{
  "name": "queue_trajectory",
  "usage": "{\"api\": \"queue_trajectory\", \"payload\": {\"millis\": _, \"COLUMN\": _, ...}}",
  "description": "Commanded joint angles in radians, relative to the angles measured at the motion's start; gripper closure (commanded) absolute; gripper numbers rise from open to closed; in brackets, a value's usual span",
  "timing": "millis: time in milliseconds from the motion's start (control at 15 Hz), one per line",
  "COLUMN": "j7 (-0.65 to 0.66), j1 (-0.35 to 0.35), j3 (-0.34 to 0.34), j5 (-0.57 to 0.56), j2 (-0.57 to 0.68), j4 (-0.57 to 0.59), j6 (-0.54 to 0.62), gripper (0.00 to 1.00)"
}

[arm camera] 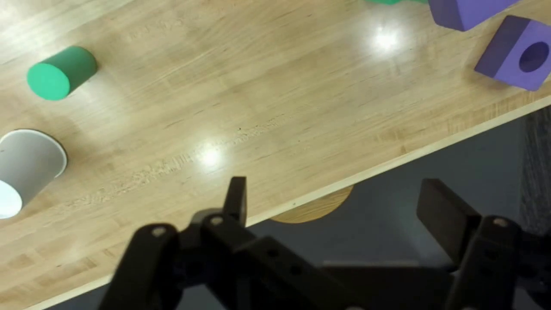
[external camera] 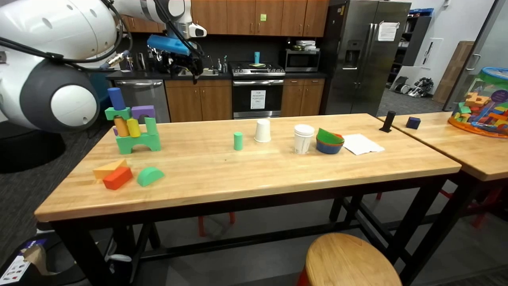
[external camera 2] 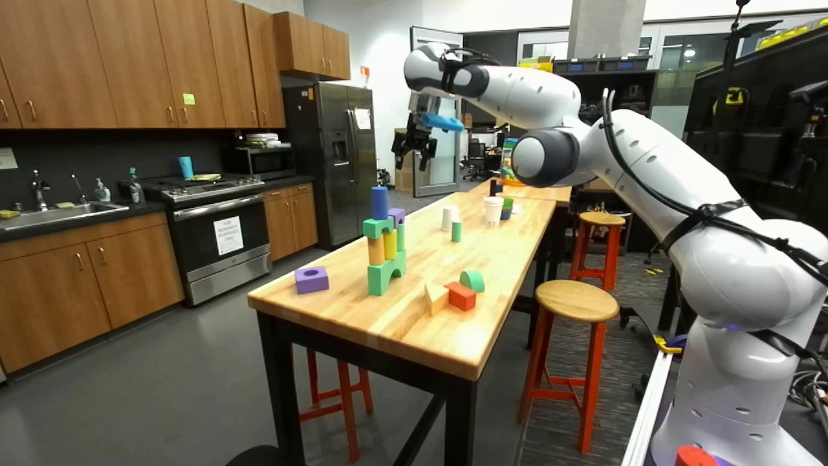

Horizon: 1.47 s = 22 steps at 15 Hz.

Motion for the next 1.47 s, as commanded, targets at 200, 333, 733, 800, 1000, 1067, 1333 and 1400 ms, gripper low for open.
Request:
{"api": "queue_trajectory", "payload": {"millis": 200, "j7": 0.012, "j1": 0.002, "j3": 0.0, "j5": -0.003, "j2": 0.009, "j4": 0.015, "j6": -0.055, "gripper": 0.0}}
{"api": "queue_trajectory", "payload": {"millis": 333, "j7": 0.059, "j1": 0.011, "j3": -0.021, "j5": -0.024, "j2": 0.003, "j4": -0.002, "j6": -0.147, "gripper": 0.0}}
{"api": "queue_trajectory", "payload": {"millis": 733, "j7": 0.116, "j1": 0.008, "j3": -0.065, "j5": -0.066, "j2": 0.024, "j4": 0.011, "j6": -0.458, "gripper": 0.0}}
{"api": "queue_trajectory", "payload": {"millis": 800, "j7": 0.09, "j1": 0.0, "j3": -0.061, "j5": -0.063, "j2": 0.012, "j4": 0.008, "j6": -0.54, "gripper": 0.0}}
{"api": "queue_trajectory", "payload": {"millis": 1000, "j7": -0.009, "j1": -0.025, "j3": -0.044, "j5": -0.048, "j2": -0.028, "j4": 0.038, "j6": -0.724, "gripper": 0.0}}
{"api": "queue_trajectory", "payload": {"millis": 1067, "j7": -0.042, "j1": -0.03, "j3": -0.043, "j5": -0.051, "j2": -0.039, "j4": 0.058, "j6": -0.76, "gripper": 0.0}}
{"api": "queue_trajectory", "payload": {"millis": 1333, "j7": -0.163, "j1": -0.051, "j3": -0.047, "j5": -0.066, "j2": -0.116, "j4": 0.012, "j6": -0.806, "gripper": 0.0}}
{"api": "queue_trajectory", "payload": {"millis": 1400, "j7": -0.163, "j1": -0.054, "j3": -0.045, "j5": -0.06, "j2": -0.12, "j4": 0.009, "j6": -0.804, "gripper": 0.0}}
